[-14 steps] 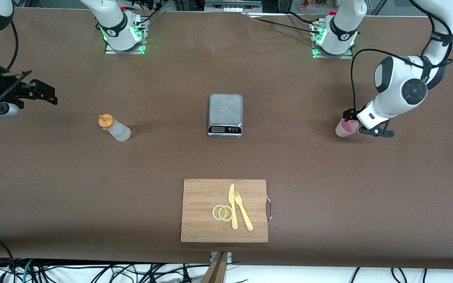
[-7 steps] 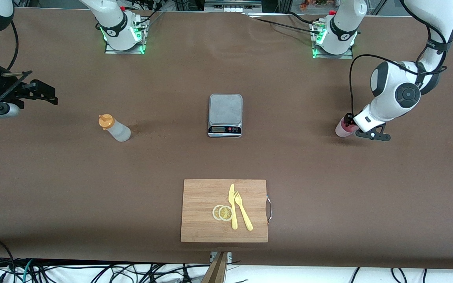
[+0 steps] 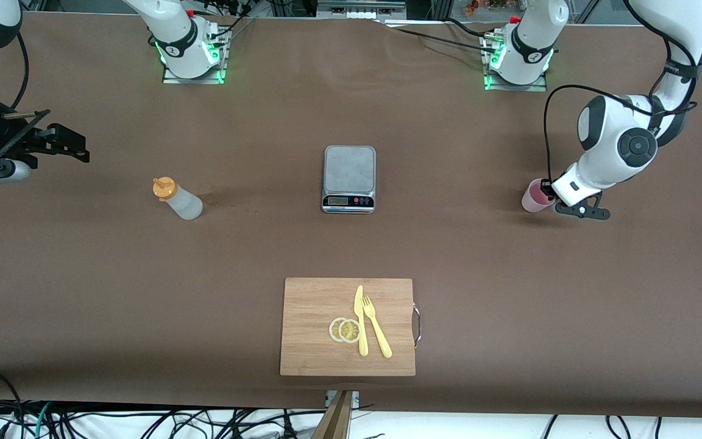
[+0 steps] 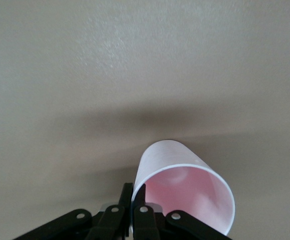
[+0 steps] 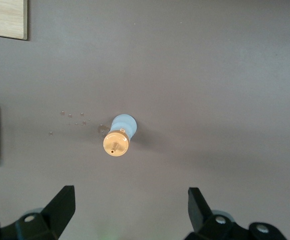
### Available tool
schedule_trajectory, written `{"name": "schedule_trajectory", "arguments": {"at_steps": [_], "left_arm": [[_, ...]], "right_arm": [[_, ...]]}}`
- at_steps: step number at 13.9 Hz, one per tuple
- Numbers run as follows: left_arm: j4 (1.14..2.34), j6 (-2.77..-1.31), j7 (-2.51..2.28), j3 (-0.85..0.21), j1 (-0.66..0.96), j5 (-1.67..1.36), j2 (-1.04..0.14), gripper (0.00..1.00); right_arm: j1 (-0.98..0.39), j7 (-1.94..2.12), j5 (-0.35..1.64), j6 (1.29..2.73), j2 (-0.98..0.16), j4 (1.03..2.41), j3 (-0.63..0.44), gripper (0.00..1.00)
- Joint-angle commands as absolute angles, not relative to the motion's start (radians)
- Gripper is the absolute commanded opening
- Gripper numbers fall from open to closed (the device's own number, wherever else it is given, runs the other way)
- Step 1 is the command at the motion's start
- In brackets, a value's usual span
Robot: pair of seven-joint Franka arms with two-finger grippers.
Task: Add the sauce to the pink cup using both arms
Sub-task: 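Lift the pink cup with the left gripper and carry it toward the scale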
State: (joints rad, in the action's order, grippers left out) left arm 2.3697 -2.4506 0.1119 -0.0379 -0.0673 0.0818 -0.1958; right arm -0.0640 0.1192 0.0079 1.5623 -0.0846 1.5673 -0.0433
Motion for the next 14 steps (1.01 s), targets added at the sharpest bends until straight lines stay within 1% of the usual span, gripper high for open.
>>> {"name": "schedule_trajectory", "arguments": {"at_steps": [1,2,3,6,8,11,12,14], "left_arm": [[2.352,-2.439,0.126,-0.037,-0.077,0.109,-0.173,0.00],[2.330,-2.401,0.121,-0.046,-0.072,0.109,-0.157,0.00],[2.278,-2.320,0.117,-0.064,-0.063,0.106,-0.147,0.00],[2.046,-2.027,-0.001,-0.211,-0.058,0.092,-0.182,0.00],[1.918,-1.921,-0.133,-0.312,-0.055,0.089,-0.224,0.00],[1.809,-1.908,-0.369,-0.457,-0.039,-0.007,-0.287,0.00],[1.766,-1.914,-0.449,-0.477,0.001,-0.014,-0.322,0.00],[1.683,-1.914,-0.625,-0.479,0.102,-0.012,-0.392,0.00]], "right_arm": [[-0.057,0.130,0.025,1.569,-0.075,1.577,-0.040,1.00],[-0.057,0.130,0.025,1.569,-0.075,1.577,-0.040,1.00],[-0.057,0.130,0.025,1.569,-0.074,1.577,-0.040,1.00],[-0.058,0.130,0.025,1.566,-0.075,1.577,-0.041,1.00],[-0.058,0.130,0.025,1.562,-0.077,1.572,-0.043,1.00],[-0.057,0.130,0.025,1.555,-0.080,1.572,-0.044,1.00],[-0.057,0.130,0.025,1.555,-0.080,1.572,-0.044,1.00],[-0.057,0.133,0.025,1.554,-0.080,1.569,-0.046,1.00]]}}
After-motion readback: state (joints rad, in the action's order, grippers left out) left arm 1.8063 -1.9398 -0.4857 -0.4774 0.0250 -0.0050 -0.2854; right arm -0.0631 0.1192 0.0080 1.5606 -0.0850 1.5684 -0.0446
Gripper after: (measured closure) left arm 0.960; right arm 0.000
